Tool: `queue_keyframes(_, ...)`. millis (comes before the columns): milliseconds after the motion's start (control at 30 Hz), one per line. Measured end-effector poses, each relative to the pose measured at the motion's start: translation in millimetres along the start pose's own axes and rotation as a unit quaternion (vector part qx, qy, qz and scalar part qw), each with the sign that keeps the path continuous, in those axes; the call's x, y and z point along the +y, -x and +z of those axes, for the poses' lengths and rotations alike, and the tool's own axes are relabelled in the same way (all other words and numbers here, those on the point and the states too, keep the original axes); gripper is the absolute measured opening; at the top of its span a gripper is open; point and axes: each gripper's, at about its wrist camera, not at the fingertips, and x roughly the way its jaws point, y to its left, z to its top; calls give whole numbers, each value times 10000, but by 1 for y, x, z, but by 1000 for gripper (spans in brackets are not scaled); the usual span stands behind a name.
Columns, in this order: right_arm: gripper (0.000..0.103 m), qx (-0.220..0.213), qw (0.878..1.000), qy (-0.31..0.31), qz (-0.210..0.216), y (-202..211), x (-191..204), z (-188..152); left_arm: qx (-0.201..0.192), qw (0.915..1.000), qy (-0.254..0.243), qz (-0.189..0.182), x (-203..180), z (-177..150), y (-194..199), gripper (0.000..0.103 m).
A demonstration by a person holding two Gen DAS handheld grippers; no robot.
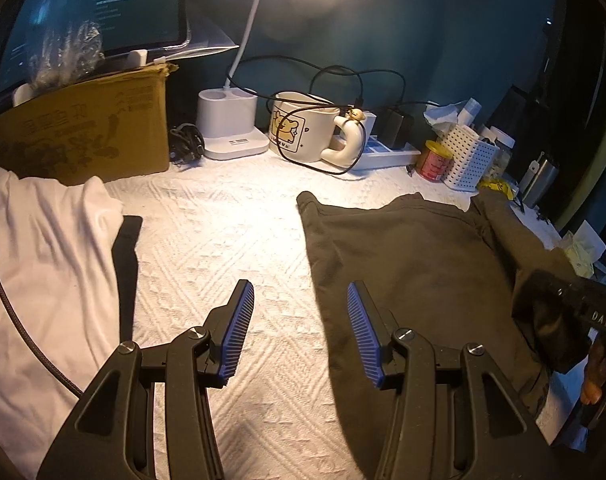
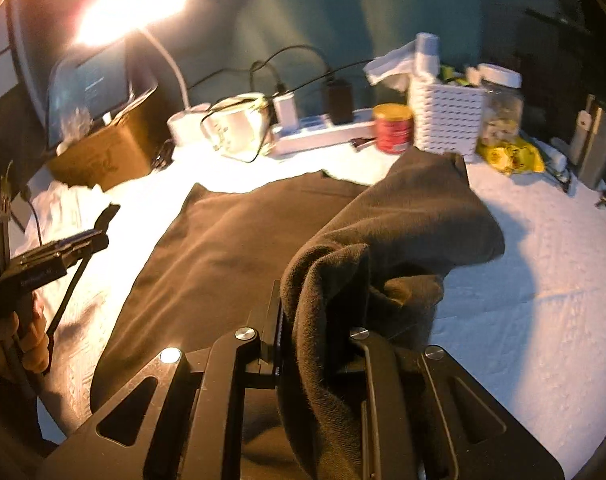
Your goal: Fold small clothes
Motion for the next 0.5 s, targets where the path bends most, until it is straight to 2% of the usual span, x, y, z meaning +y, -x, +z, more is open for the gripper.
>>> queue_keyframes(233,16,274,9991,173,257,-22,32,-14,-25,10000,-13,7,3,-2,7,49)
queue_keyframes(500,16,499,9973,437,307,-31,59,-22,6,10000,34,0,8,-7,11,49)
